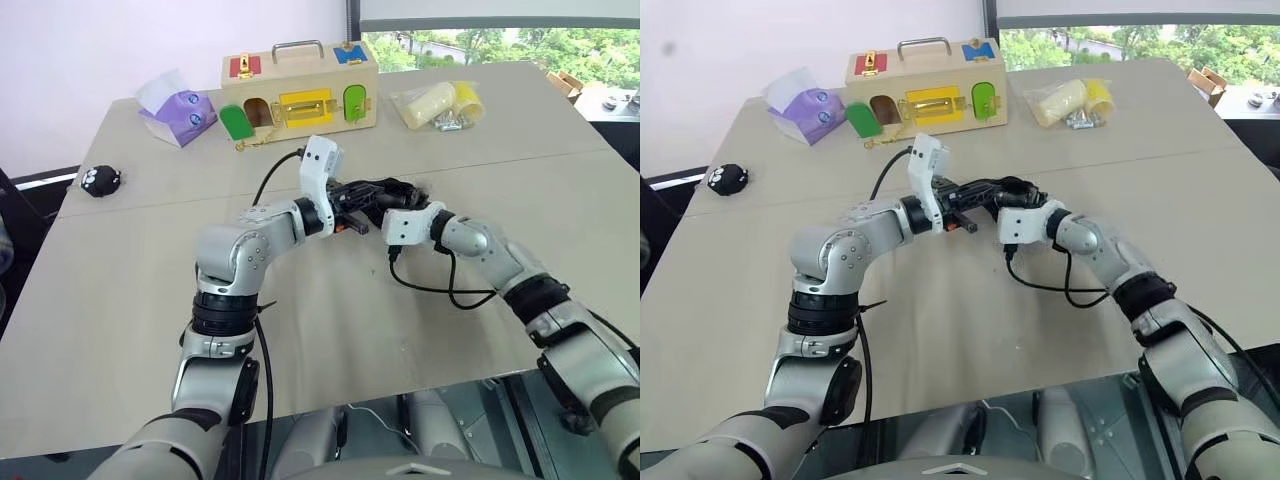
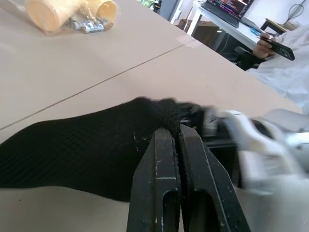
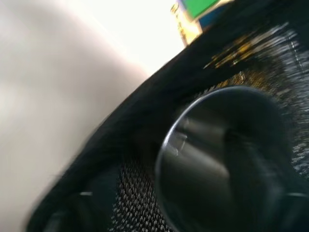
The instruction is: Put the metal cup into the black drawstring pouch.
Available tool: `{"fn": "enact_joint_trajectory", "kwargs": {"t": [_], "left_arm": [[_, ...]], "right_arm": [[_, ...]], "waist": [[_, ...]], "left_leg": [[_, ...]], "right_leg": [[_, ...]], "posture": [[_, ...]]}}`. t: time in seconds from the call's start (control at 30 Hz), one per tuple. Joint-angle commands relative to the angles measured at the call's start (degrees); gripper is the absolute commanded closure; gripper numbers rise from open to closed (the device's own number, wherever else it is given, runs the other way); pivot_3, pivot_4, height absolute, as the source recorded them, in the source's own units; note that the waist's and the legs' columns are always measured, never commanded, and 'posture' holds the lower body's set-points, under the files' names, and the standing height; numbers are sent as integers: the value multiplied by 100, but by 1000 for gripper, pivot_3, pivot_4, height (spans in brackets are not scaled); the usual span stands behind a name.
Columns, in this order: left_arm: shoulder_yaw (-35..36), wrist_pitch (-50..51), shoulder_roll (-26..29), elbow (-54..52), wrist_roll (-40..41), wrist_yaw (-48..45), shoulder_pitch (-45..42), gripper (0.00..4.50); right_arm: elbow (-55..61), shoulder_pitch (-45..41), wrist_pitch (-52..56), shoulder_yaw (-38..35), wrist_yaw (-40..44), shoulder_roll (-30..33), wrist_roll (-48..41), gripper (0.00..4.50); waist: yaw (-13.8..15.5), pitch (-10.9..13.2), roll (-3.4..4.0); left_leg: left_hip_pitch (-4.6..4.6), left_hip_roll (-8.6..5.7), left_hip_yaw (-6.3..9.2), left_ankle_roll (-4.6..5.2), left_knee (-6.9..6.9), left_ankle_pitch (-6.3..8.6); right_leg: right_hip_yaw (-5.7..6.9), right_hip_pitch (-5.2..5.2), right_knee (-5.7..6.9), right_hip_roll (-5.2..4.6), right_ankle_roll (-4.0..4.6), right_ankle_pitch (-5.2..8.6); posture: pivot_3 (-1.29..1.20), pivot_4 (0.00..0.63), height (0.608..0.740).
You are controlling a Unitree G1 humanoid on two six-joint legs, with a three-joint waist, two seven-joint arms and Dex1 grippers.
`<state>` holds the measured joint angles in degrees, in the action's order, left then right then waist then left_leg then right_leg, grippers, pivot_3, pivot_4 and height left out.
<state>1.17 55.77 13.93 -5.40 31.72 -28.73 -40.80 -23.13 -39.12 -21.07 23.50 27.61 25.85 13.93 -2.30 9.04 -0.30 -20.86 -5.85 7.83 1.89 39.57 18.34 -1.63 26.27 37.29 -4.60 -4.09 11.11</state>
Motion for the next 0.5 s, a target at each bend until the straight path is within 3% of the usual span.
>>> {"fn": "enact_joint_trajectory", "kwargs": {"t": [0.03, 0.13, 0.27, 0.37, 0.5], "left_arm": [[173, -188, 68, -110, 35, 24, -157, 4500], [139, -195, 79, -72, 21, 16, -149, 4500], [106, -213, 63, -33, 20, 11, -157, 4500], [109, -213, 54, -41, 30, 12, -143, 4500], [97, -212, 59, -53, 33, -4, -110, 4500]], "right_arm": [[1545, 682, 988, -692, 924, 365, -1358, 276], [2901, 1342, 2341, -1181, 1434, 618, -2625, 276], [3939, 1763, 3941, -2276, 1190, 624, -4351, 276], [3872, 1967, 4255, -2719, 1110, 786, -4450, 276], [3529, 2160, 4170, -2405, 1266, 1035, -3771, 276]], "waist": [[23, 0, 0], [46, 1, -1], [44, 1, -1], [88, 0, -2], [160, 0, -2]], "left_leg": [[0, 0, 1, 0, 0, 0], [-2, -3, 5, 1, 4, 0], [3, 1, 11, 1, 5, 0], [8, -1, 7, 0, 6, 0], [8, -2, 5, 1, 8, 0]], "right_leg": [[2, -1, -1, -1, 0, 0], [6, -7, -5, -4, -1, -1], [8, -12, -1, -10, 0, -1], [8, -13, 5, -24, 1, -2], [8, -14, 6, -23, 1, -2]], "posture": [[0, 150, 710], [0, 150, 710], [0, 150, 710], [0, 150, 710], [0, 150, 710]]}}
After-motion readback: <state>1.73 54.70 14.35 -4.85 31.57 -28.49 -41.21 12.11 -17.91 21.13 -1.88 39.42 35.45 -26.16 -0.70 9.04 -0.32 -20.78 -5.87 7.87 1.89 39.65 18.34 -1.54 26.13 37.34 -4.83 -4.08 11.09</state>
